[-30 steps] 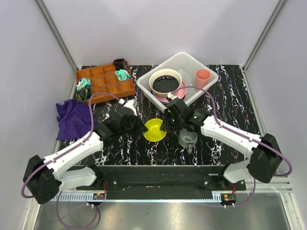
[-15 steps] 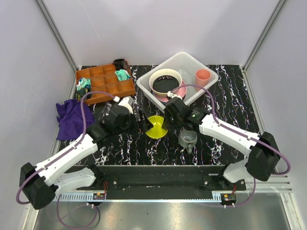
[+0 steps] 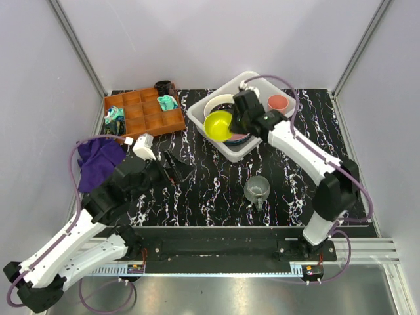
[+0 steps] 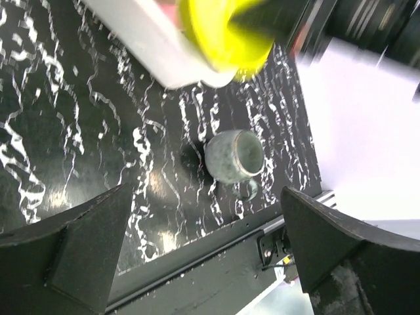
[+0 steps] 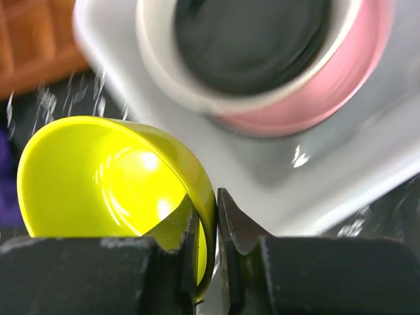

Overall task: Place the mixed dishes into the plastic bin
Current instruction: Place the bowl in the plastic bin.

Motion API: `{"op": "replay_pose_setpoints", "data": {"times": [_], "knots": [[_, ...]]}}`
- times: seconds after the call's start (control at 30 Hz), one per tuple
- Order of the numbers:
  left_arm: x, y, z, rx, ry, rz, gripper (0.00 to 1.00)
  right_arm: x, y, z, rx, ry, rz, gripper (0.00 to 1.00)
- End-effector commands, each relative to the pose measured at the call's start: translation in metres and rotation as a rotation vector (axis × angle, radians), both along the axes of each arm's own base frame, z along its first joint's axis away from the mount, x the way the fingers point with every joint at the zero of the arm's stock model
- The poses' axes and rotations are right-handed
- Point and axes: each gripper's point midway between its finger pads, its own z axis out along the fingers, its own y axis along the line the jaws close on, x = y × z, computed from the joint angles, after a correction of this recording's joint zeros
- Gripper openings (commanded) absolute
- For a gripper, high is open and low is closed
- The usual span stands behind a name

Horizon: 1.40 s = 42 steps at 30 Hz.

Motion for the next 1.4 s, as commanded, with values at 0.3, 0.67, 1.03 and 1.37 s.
{"op": "replay_pose_setpoints", "data": {"times": [0.3,0.67,1.03,1.37], "knots": [[-0.003,0.008,-0.03,0.037,0.07,0.035,0.99,0.138,-0.025,-0.015,-0.13,-0.108,-0.161,0.0],[-0.004,0.008,-0.04,0.055,0.089,0.035,0.99,0.167,-0.031,-0.057,-0.141,-0.058,-0.205,0.0],[-0.005,0.009,-0.046,0.051,0.099,0.043,0.99,0.181,-0.046,-0.071,-0.164,-0.047,-0.226,0.16],[-0.007,0.011,-0.054,0.046,0.117,0.054,0.99,0.189,-0.045,-0.051,-0.13,-0.089,-0.21,0.62]]}}
